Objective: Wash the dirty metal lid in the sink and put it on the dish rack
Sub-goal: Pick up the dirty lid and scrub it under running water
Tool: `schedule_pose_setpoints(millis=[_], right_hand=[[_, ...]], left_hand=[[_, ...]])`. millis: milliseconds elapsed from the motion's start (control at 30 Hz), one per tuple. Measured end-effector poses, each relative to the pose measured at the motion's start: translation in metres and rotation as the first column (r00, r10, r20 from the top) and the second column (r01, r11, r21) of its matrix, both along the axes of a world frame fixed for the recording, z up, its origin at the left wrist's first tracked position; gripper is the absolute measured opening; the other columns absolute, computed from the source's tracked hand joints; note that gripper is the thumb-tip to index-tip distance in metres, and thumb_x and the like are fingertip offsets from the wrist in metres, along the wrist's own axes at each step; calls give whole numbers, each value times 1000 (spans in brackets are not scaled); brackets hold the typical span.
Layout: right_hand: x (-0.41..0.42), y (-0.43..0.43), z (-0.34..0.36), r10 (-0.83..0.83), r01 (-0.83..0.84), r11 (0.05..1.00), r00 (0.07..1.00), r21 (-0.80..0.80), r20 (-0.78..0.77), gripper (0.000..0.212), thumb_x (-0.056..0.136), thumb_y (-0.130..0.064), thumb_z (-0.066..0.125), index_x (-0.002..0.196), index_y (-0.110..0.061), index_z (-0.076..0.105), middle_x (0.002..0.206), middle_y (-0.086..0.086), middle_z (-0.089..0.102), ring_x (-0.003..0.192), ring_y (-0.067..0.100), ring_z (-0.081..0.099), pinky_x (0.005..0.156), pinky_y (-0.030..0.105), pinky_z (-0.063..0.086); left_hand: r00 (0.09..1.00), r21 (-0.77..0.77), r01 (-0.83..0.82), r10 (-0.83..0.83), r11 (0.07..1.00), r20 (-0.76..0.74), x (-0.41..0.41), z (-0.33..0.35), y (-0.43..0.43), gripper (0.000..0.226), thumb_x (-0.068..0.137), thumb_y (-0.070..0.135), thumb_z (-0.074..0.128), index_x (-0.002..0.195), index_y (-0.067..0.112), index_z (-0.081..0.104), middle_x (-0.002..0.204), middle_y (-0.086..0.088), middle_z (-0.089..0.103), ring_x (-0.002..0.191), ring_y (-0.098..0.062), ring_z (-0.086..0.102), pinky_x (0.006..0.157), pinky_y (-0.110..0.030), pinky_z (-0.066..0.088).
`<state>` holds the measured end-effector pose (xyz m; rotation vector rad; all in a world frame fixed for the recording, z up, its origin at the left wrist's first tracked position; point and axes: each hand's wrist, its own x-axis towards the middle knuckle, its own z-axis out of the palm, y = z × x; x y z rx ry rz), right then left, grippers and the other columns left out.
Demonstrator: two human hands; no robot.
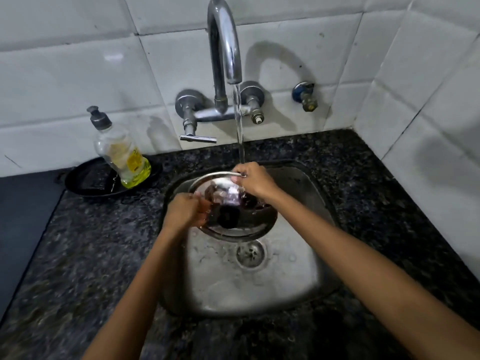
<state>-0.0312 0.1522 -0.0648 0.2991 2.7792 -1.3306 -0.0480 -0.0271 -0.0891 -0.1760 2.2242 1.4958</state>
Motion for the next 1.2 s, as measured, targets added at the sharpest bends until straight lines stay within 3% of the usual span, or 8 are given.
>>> schedule_pose_setpoints(millis=[100,233,367,500,700,800,933,1200], right_hand=[[-5,-7,-1,56,-56,995,998,-83,-10,19,84,-12,56,100,-10,67,103,14,70,96,27,62,84,36,47],[10,7,2,-13,7,948,1000,-317,-17,17,86,0,51,97,5,64,74,9,55,68,16,50,56,19,39],[29,40,5,-110,85,925,993,-371,-47,22,86,3,52,103,2,65,72,2,56,55,-1,46,50,10,37],[44,74,10,-167,135,932,984,-337,-66,20,86,4,50,96,-3,66,39,-15,54,37,-6,42,41,7,32],[39,67,11,-96,78,948,994,-307,-44,29,86,3,50,66,-15,62,41,-15,47,40,-4,37,43,13,27],[25,43,12,-14,-5,954,998,-299,-63,18,84,4,52,79,-3,67,54,-12,54,54,-3,43,53,15,31],[9,18,13,17,-32,951,999,-307,-50,18,82,2,57,89,-7,70,74,5,61,70,13,49,66,28,36],[26,32,32,-61,32,916,996,-399,-59,26,83,7,52,105,1,65,89,13,62,82,17,51,70,22,38]], left_hand=[[990,-135,6,-25,991,-141,0,9,-3,31,92,17,47,73,6,69,74,-15,65,62,-23,61,62,-28,54],[911,-354,9,-154,935,-382,8,22,6,13,79,9,62,84,8,74,83,-15,74,79,-27,70,80,-37,56],[906,-239,132,-215,962,-363,8,29,32,12,76,2,64,81,10,71,84,-17,75,78,-26,70,82,-44,57],[881,-189,233,-289,954,-374,5,40,68,13,79,1,61,85,6,72,86,-22,73,80,-28,70,83,-47,56],[882,-209,193,-263,959,-391,-2,57,78,17,84,3,55,81,2,72,87,-20,73,84,-27,70,85,-42,57],[892,-293,83,-202,953,-405,-5,58,55,19,83,7,53,85,9,73,87,-17,74,85,-27,70,84,-40,56],[846,-315,-165,-30,935,-533,-18,68,29,16,78,23,59,90,16,67,96,-18,72,94,-34,66,86,-42,53],[888,-177,-288,192,941,-419,-52,86,48,71,77,47,62,126,2,36,130,-21,52,118,-39,51,92,-43,43]])
